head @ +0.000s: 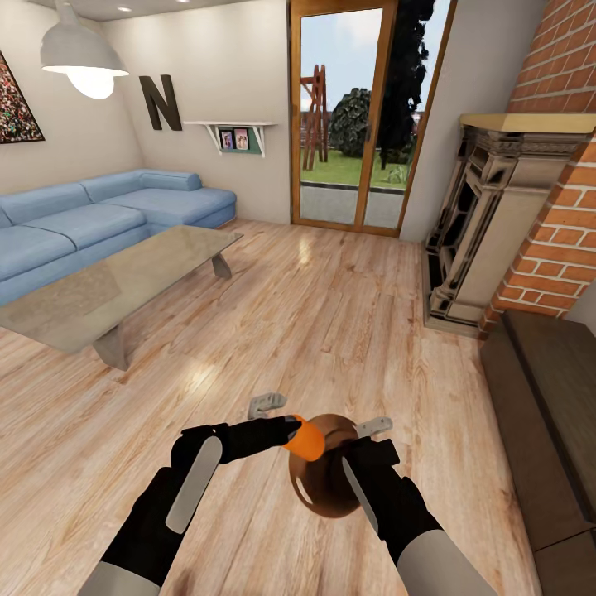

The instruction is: Put the three can of soda from the living room inside the tash can in the kitchen.

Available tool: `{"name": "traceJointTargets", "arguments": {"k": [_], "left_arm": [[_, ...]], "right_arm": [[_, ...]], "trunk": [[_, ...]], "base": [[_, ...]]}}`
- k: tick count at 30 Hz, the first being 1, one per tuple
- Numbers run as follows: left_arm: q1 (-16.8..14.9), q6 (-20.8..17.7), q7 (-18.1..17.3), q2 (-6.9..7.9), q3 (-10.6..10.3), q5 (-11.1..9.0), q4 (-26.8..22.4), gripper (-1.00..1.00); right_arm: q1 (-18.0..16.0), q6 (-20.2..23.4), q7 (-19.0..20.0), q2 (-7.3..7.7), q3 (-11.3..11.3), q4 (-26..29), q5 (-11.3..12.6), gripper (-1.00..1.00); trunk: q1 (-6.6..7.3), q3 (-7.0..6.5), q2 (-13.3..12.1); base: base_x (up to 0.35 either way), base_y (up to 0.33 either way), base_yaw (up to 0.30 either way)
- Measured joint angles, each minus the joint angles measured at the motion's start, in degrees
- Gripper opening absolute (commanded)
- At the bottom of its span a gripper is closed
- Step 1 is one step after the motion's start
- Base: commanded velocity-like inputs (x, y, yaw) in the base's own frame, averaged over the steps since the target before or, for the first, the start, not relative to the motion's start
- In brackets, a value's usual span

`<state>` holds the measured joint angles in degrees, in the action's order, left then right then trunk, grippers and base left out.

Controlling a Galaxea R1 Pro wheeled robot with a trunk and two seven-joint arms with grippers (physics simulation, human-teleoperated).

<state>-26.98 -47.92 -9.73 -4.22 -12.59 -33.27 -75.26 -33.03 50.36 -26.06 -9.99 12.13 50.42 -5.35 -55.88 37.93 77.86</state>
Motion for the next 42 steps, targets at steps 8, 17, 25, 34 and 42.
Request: {"name": "traceJointTargets", "arguments": {"k": [8, 17, 25, 34, 42], "left_arm": [[0.0, 0.5, 0.0, -0.05, -0.1, 0.0, 0.1, -1.00], [0.0, 1.5, 0.0, -0.22, -0.1, 0.2, 1.4, -1.00], [-0.1, 3.6, 0.0, -0.69, -0.1, 0.3, 4.6, -1.00], [-0.2, 5.9, 0.0, -1.70, -2.7, 0.3, 7.8, -1.00], [-0.3, 8.1, 0.0, -1.92, -5.2, 0.4, 11.0, -1.00]], "right_arm": [[0.0, 0.1, 0.0, 0.00, 0.0, 0.0, 0.0, -1.00], [0.0, 0.1, 0.0, 0.00, 0.5, 0.0, 0.0, -1.00], [0.0, 0.4, 0.0, 0.00, 1.8, 0.0, 0.1, -1.00], [0.0, 0.2, 0.1, -0.01, 5.2, 0.1, 5.0, -1.00], [0.0, 0.4, 0.0, 0.00, 6.3, 0.2, 6.6, -1.00]], "trunk": [[0.00, 0.00, 0.0], [0.00, 0.00, 0.0], [0.00, 0.00, 0.0], [0.00, 0.00, 0.0], [0.00, 0.00, 0.0]], "base": [[0.000, 0.000, 0.000], [0.000, 0.000, 0.000], [0.000, 0.000, 0.000], [0.000, 0.000, 0.000], [0.000, 0.000, 0.000]]}}
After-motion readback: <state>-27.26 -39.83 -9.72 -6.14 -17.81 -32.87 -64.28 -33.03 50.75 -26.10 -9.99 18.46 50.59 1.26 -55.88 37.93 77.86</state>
